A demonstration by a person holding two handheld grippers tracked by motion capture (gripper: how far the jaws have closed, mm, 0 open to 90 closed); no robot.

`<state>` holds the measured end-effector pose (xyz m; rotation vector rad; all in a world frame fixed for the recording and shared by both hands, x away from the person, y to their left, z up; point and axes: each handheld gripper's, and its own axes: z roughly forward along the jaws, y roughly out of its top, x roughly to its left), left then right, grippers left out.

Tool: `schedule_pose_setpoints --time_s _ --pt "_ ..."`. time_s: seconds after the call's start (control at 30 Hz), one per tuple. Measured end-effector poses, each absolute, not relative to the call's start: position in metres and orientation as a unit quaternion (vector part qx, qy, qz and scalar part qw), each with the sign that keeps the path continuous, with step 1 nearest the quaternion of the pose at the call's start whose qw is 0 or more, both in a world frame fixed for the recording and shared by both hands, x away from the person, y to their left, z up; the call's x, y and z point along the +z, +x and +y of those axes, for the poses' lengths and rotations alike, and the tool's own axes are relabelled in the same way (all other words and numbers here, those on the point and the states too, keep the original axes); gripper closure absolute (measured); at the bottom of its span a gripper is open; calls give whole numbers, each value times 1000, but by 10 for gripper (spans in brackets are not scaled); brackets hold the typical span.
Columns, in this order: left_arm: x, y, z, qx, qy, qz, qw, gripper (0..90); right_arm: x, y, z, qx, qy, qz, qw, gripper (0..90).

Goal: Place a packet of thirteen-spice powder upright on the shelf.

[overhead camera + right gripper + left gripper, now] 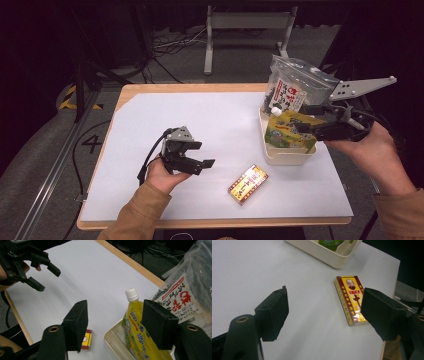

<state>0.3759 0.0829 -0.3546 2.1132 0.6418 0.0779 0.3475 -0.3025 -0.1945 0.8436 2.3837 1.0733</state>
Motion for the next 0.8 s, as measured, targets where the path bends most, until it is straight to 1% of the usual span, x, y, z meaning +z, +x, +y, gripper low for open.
schedule_pose_setpoints --time_s 0.5,0.8 --pt "-368 369 44 18 874 257 413 145 -207 320 -310 415 307 834 196 365" --pt "-379 365 24 6 881 253 399 113 -214 313 -314 429 310 826 196 356"
